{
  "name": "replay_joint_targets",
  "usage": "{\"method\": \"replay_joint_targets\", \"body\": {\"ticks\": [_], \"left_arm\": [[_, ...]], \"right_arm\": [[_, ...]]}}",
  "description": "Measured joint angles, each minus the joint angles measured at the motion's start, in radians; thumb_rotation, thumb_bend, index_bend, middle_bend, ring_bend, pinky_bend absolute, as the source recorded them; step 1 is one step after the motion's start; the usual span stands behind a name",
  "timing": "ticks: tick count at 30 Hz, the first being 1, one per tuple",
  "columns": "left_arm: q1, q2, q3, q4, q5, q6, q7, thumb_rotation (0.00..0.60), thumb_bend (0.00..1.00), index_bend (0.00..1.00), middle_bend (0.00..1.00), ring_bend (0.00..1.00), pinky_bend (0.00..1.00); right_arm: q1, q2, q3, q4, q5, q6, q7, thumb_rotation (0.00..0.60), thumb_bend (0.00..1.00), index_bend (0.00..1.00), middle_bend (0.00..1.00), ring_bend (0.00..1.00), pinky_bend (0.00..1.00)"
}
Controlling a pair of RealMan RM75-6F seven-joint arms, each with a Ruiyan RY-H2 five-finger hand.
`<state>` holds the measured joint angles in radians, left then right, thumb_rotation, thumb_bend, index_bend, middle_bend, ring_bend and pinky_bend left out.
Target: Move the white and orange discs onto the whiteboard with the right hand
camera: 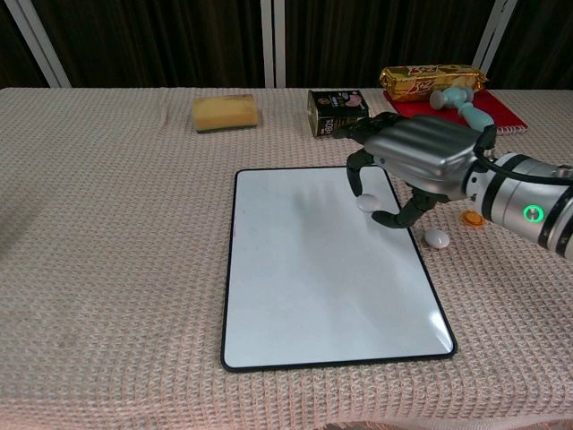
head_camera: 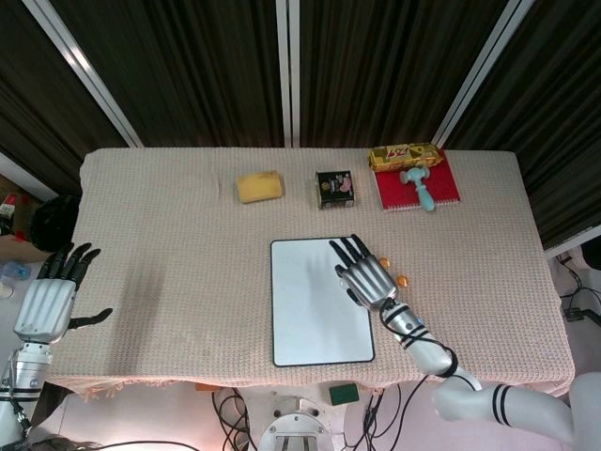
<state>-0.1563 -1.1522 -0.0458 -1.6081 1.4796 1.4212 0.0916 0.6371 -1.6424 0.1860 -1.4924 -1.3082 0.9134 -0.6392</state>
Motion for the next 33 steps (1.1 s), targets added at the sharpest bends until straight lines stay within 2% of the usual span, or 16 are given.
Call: {"method": "replay_joint_targets", "body": {"ticks": [4,9,14,17,21,24,27,33], "left_arm": [[-0.004,0.003,0.001,0.009,-0.009,-0.016,-0.015,0.509,0.04,0.13,0.09,0.00,0.12],[-0.005,0.010,0.001,0.013,-0.006,-0.017,-0.032,0.513,0.04,0.13,0.09,0.00,0.12],[-0.005,0.011,0.002,0.016,-0.008,-0.020,-0.038,0.508,0.04,0.13,0.09,0.00,0.12],[-0.008,0.010,0.003,0.016,-0.008,-0.024,-0.036,0.510,0.04,0.13,0.09,0.00,0.12],[-0.007,0.010,0.003,0.013,-0.006,-0.021,-0.034,0.510,0.04,0.13,0.09,0.00,0.12],[-0.006,0.011,0.003,0.011,-0.006,-0.020,-0.034,0.510,0.04,0.13,0.09,0.00,0.12],[-0.008,0.011,0.004,0.010,-0.008,-0.025,-0.031,0.510,0.04,0.13,0.09,0.00,0.12],[-0.008,0.014,0.007,-0.001,-0.005,-0.024,-0.025,0.510,0.04,0.13,0.09,0.00,0.11]], "right_arm": [[0.068,-0.086,0.027,0.055,0.090,-0.057,-0.049,0.600,0.36,0.55,0.00,0.00,0.00],[0.121,-0.152,0.034,0.128,0.134,-0.071,-0.075,0.600,0.35,0.50,0.00,0.00,0.00],[0.135,-0.146,0.019,0.126,0.135,-0.065,-0.068,0.600,0.30,0.22,0.00,0.00,0.00],[0.135,-0.129,0.009,0.104,0.136,-0.053,-0.066,0.600,0.29,0.13,0.00,0.00,0.00],[0.124,-0.097,-0.007,0.063,0.133,-0.023,-0.069,0.600,0.29,0.12,0.00,0.00,0.00],[0.099,-0.054,-0.029,0.011,0.117,0.023,-0.070,0.600,0.29,0.16,0.00,0.00,0.00],[0.056,0.010,-0.066,-0.048,0.099,0.078,-0.070,0.600,0.29,0.22,0.00,0.00,0.00],[-0.060,0.138,-0.173,-0.133,0.082,0.176,-0.061,0.600,0.29,0.28,0.00,0.00,0.00]]}}
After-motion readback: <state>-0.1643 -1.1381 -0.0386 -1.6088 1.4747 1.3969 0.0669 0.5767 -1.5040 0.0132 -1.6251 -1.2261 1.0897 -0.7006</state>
